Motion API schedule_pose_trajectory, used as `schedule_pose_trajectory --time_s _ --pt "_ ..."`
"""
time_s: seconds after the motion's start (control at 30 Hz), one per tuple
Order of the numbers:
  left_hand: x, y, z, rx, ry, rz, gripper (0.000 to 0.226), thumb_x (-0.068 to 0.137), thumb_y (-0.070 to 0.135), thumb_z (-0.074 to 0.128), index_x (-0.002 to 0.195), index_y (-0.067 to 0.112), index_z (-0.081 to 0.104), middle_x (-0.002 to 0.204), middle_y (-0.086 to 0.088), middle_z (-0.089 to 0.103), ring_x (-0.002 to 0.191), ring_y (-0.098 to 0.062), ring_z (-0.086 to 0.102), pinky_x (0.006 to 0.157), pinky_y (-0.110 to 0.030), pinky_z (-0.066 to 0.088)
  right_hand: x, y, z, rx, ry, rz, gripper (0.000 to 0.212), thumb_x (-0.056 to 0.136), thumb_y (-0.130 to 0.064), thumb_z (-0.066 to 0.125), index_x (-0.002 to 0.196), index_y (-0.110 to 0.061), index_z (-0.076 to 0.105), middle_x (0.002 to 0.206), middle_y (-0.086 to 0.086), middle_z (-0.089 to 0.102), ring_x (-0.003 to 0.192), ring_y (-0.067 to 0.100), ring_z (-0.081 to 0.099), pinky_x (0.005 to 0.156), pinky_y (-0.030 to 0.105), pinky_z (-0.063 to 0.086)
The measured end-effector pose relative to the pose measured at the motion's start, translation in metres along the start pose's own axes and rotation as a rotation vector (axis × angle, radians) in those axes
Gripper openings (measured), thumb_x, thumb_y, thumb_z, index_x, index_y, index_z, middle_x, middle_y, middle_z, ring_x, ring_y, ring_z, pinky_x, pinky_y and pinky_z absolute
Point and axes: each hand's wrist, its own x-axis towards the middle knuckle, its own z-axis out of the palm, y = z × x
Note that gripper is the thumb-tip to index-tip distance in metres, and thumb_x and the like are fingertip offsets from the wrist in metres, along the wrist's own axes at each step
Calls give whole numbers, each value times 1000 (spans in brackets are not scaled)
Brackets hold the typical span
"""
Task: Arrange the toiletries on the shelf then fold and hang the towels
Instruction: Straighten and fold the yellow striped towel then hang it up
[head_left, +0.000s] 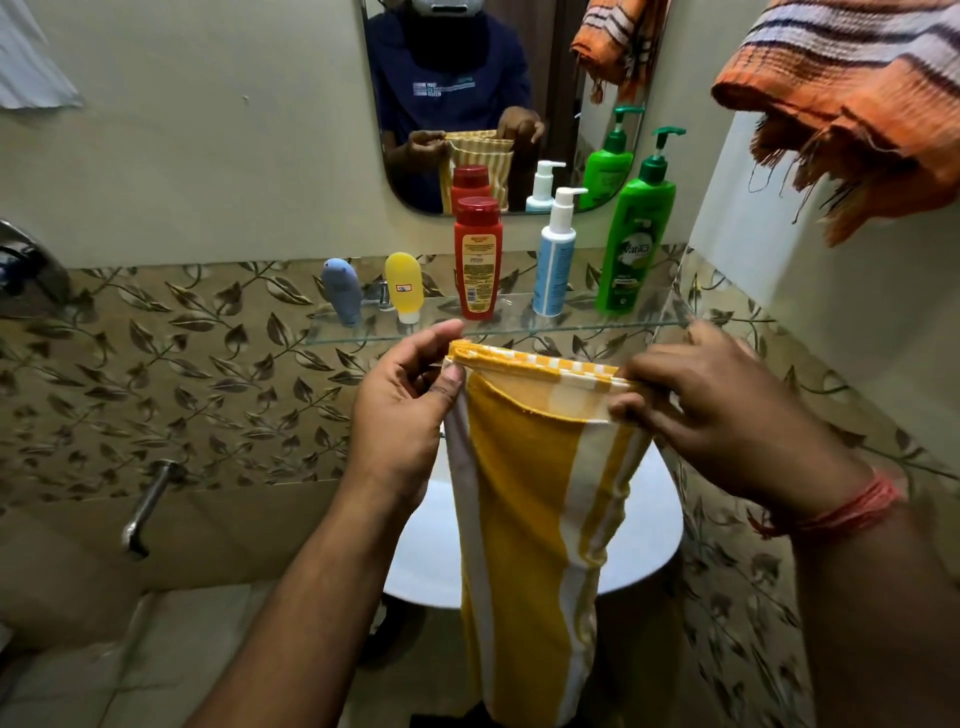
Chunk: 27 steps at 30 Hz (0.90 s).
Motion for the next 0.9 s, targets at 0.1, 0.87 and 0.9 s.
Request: schedule_pose_trajectory --time_s 0.1,0.87,0.9 --pt "-1 1 3 -40 18 -1 43 95 -8 56 114 28 70 113 7 74 114 -8 67 91 -26 57 -6 6 19 36 -20 -7 48 71 -74 56 103 -40 48 85 -27 39 86 11 39 67 30 31" --pt "10 6 2 -88 122 -17 37 95 -3 57 109 28 71 116 -5 72 114 -18 68 93 -34 57 -7 14 70 102 342 -254 49 98 -10 46 138 -38 53 144 16 38 118 29 49 91 34 53" --pt "10 6 3 -91 123 -17 38 95 -4 57 109 29 71 116 -5 72 114 -18 68 91 -33 57 -5 16 72 95 305 -230 48 98 -11 46 138 -35 55 143 15 40 121 33 49 90 41 56"
